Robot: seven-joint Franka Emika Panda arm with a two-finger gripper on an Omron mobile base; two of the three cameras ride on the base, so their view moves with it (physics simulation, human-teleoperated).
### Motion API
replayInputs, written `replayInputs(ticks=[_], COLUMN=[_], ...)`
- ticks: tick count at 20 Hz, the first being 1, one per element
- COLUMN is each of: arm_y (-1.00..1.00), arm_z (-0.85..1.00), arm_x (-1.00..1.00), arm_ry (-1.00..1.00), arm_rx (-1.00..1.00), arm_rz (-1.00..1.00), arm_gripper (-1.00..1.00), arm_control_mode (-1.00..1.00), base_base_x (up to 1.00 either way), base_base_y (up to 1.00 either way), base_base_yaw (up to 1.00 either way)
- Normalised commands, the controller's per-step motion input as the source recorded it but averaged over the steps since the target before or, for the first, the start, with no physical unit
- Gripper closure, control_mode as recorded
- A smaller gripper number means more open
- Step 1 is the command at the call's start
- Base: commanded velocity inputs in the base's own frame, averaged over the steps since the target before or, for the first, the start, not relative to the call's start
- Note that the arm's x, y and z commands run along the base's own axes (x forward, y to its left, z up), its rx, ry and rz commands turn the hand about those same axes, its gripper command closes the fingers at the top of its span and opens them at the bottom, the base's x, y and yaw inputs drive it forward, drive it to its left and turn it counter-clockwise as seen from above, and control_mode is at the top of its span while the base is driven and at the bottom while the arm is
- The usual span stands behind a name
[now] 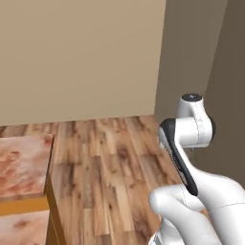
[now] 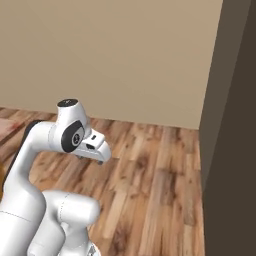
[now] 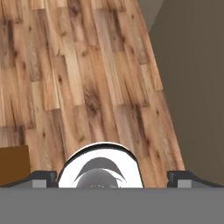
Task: Place one of the steaks on the plate and the other in the bowl. Then place the bowl in the fridge.
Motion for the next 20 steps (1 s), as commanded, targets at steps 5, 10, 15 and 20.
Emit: replayInputs(ticks=[5,10,15,20], arm_y=[0.0,0.0,0.0,0.0], arm_z=[0.0,0.0,0.0,0.0], arm_x=[0.0,0.0,0.0,0.0], arm_ry=[0.0,0.0,0.0,0.0], arm_rx=[0.0,0.0,0.0,0.0], arm_rz=[0.0,0.0,0.0,0.0], arm_gripper=[-1.0,-1.0,-1.0,-1.0], arm_control_mode=[1.0,1.0,1.0,1.0], base_base_x=[1.0,1.0,1.0,0.99], base_base_y=[-0.15,-0.04,-0.16,-0.17], base_base_yaw=[0.34,0.51,0.48,0.46])
